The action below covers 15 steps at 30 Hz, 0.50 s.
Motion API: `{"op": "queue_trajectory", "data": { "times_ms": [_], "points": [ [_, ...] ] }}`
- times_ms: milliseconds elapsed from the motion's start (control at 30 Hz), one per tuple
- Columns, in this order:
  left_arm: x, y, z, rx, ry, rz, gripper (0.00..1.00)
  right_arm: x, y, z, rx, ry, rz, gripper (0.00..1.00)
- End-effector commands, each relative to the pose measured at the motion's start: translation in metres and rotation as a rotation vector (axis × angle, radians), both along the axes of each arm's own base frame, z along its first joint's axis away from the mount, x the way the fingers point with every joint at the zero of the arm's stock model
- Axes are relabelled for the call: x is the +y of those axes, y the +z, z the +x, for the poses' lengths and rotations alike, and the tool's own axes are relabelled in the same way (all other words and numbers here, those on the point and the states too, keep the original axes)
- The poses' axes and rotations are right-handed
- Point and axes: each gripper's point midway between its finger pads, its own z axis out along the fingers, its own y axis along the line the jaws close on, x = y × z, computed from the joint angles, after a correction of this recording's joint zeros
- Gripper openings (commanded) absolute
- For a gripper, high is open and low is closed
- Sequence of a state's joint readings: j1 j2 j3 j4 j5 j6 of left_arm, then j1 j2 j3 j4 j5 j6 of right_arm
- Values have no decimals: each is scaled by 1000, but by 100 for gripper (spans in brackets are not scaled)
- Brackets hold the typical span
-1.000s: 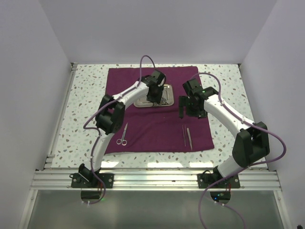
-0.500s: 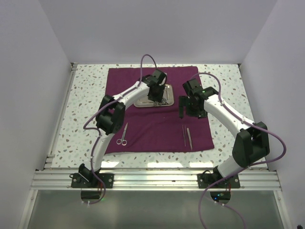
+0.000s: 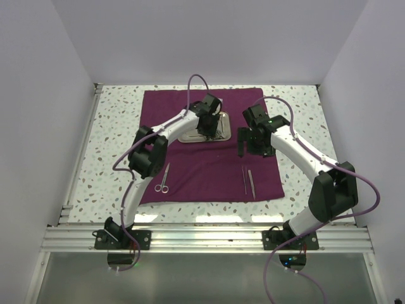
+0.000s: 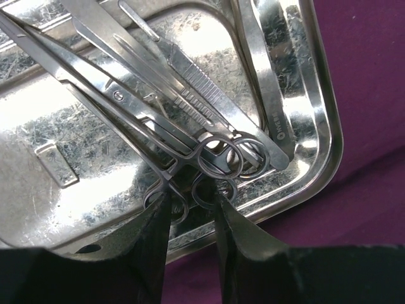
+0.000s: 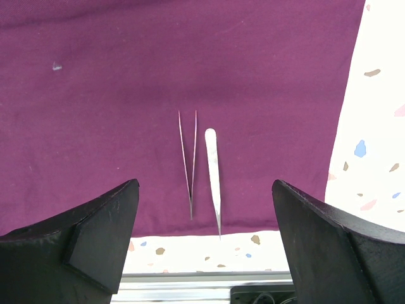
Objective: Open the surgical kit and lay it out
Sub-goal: Pick up the medical item from the container.
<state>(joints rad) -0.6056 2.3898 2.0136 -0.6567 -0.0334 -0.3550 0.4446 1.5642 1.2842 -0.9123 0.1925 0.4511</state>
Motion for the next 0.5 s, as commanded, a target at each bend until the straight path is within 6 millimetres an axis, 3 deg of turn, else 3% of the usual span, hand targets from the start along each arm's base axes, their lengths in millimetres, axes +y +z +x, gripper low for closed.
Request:
{"op": "queue_trajectory", "data": {
  "times_ms": [0,133,200,233,267,333,467],
  "points": [
    [-1,-24,-13,45,-35,10,37,-3,2,5,-15,3,-15,90],
    [18,-32,-20,87,-19,61,35,-4,3,7,-22,1,-21,90],
    [35,-27,-19,89,10,75,34,-4,2,7,-20,2,-21,90],
    [48,-36,-29,119,18,99,34,-5,2,8,-21,0,-20,90],
    [56,-28,-25,98,34,90,34,-5,1,8,-21,0,-20,90],
    [71,-35,-34,117,39,121,33,-5,-1,8,-19,-1,-20,90],
    [86,-35,-35,113,46,148,32,-4,-2,10,-20,-1,-14,90]
  ]
}}
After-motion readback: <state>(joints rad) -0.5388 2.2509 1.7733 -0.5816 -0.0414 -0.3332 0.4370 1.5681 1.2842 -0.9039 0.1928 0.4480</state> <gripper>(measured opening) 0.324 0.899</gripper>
